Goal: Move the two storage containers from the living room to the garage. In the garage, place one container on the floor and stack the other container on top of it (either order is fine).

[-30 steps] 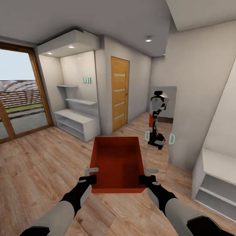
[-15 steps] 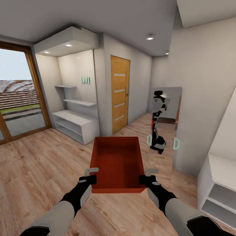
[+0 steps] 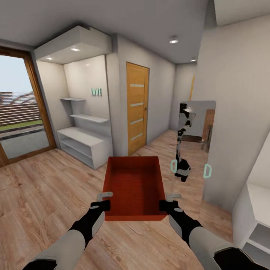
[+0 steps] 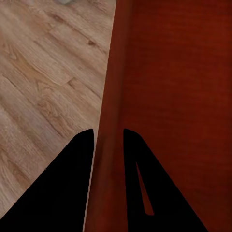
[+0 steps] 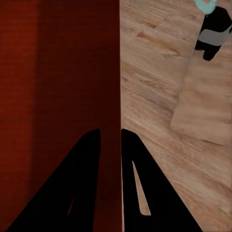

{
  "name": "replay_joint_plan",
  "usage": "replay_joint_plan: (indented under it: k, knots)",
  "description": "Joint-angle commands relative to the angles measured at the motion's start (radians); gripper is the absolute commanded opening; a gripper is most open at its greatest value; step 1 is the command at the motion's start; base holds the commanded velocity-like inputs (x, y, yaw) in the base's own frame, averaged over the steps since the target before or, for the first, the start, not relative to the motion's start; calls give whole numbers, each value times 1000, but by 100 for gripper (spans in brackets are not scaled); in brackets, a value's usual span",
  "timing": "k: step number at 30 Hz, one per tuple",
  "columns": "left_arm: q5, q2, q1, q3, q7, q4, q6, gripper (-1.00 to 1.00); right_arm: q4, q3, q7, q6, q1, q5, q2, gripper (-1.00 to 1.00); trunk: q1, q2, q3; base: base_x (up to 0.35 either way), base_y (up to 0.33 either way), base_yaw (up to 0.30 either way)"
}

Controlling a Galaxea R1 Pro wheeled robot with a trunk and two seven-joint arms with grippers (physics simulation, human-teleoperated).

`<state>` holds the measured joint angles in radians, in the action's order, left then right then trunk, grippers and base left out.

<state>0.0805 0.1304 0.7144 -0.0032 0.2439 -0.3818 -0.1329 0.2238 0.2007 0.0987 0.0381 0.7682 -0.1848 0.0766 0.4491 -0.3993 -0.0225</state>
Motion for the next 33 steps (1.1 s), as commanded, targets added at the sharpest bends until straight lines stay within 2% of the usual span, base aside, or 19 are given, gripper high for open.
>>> replay_joint_plan:
  k: [1, 6, 16, 33]
  knots:
    - [-18, -37, 0, 22, 41, -6, -7, -100, -3, -18, 9, 5, 0, -10, -1, -100, 1, -1, 0, 322, 0, 0]
    - [-18, -37, 0, 22, 41, -6, -7, -100, -3, -18, 9, 1, 0, -10, -1, -100, 1, -1, 0, 322, 0, 94]
    - [-18, -37, 0, 22, 41, -6, -7, -100, -3, -18, 9, 1, 0, -10, -1, -100, 1, -1, 0, 322, 0, 233]
    - [-18, -36, 0, 22, 41, -6, -7, -100, -4, -18, 10, 7, 0, -10, 0, -100, 1, -1, 0, 322, 0, 13]
